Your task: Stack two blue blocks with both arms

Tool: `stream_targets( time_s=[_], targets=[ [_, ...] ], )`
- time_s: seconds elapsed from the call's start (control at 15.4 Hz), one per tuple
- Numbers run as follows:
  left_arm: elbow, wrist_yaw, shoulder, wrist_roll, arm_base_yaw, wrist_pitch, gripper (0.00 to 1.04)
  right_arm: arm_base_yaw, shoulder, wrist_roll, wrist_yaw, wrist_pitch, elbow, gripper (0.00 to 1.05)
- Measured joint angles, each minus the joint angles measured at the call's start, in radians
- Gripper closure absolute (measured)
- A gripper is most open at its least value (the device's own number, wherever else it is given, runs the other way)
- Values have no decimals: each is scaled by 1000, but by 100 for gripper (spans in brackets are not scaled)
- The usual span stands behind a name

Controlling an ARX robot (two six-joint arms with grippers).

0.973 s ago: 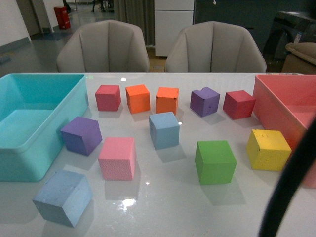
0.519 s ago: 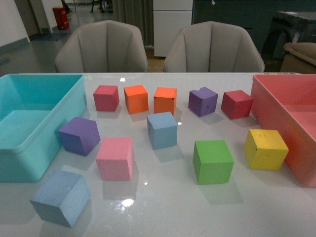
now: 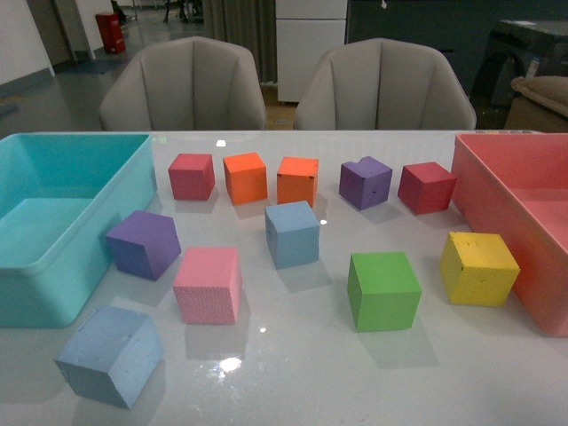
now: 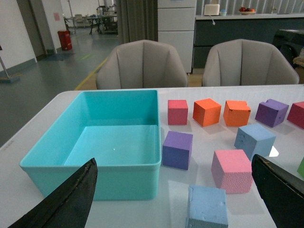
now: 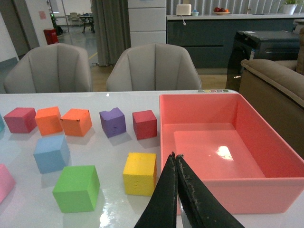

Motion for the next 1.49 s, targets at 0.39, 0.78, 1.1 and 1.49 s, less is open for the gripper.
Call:
stream_targets(
  time_s=[0.39, 0.78, 1.1, 1.49],
  targets=[
    [0, 0, 0, 0, 0, 0, 7, 0, -139, 0, 0, -85, -34, 103],
    [0, 0, 0, 0, 0, 0, 7, 0, -251, 0, 0, -202, -34, 103],
    [0, 0, 0, 0, 0, 1, 7, 0, -433, 0, 0, -397, -33, 103],
    [0, 0, 0, 0, 0, 0, 7, 0, -434, -1, 0, -393, -33, 66]
  ],
)
